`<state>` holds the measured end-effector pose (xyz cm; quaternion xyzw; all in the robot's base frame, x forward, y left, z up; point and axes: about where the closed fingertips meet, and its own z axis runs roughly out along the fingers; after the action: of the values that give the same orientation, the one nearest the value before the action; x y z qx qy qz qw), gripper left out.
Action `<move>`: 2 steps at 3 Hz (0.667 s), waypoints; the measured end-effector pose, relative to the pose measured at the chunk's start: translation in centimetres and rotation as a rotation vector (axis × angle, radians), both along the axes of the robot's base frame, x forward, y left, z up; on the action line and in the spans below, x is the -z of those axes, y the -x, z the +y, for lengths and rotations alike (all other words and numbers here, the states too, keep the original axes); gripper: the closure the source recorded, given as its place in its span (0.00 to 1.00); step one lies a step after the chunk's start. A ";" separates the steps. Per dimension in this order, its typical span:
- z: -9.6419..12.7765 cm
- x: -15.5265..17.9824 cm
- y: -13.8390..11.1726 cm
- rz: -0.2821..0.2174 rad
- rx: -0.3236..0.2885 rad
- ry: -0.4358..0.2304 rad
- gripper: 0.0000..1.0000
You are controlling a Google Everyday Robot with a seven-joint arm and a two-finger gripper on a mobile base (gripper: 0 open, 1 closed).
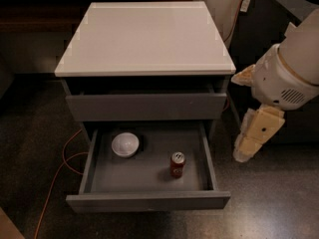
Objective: Close middle drawer
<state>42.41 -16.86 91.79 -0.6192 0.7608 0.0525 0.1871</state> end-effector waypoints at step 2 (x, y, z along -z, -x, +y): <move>4.6 8.5 1.3 0.033 -0.120 -0.015 0.00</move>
Offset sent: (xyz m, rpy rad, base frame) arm -0.0166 0.0629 -0.1293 0.0126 0.0563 0.1714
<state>41.09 -12.28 83.27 -0.6615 0.7247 0.0793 0.1757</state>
